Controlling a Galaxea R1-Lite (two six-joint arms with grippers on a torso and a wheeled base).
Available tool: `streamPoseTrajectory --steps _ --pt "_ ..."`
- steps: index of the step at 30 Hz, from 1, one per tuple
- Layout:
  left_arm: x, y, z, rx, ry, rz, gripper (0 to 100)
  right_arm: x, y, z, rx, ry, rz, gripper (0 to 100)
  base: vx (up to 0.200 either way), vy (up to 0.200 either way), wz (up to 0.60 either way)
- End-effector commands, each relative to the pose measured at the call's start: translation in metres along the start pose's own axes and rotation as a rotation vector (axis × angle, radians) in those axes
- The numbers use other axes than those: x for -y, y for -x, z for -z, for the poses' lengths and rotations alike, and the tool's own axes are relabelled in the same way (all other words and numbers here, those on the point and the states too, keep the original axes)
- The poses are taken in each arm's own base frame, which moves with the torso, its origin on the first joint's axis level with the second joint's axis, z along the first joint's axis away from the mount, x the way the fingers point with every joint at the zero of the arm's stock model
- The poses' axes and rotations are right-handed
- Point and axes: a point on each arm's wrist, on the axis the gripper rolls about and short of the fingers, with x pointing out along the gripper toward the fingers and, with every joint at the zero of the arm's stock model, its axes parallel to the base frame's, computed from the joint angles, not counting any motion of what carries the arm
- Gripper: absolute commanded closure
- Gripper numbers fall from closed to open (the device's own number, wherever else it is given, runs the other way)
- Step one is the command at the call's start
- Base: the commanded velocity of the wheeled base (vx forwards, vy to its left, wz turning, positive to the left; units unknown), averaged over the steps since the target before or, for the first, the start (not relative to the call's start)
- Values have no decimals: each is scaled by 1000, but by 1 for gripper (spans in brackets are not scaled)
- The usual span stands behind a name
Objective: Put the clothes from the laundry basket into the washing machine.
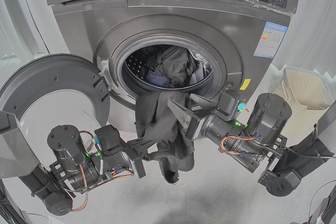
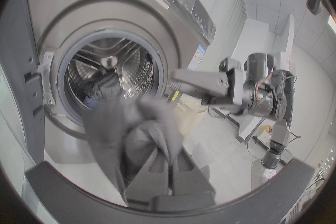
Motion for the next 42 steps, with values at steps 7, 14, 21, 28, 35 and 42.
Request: streamPoseTrajectory --steps 7,14,21,28,35,42 --pt "-8 -9 -35 155 -8 -33 100 12 17 36 -139 28 35 0 0 0 0" --pt "-16 -11 -44 197 -1 -60 100 17 21 38 -158 38 49 0 0 0 0" --pt "-16 -10 -50 220 -6 -62 100 20 27 51 -214 48 59 0 0 0 0" --pt "-15 -9 -57 248 -14 -56 100 21 24 58 -233 54 65 0 0 0 0" --pt "-11 -5 -72 305 5 -39 100 21 17 62 -228 54 66 0 0 0 0" --pt "-11 -5 -73 310 12 -39 100 32 8 58 -200 52 98 0 0 0 0"
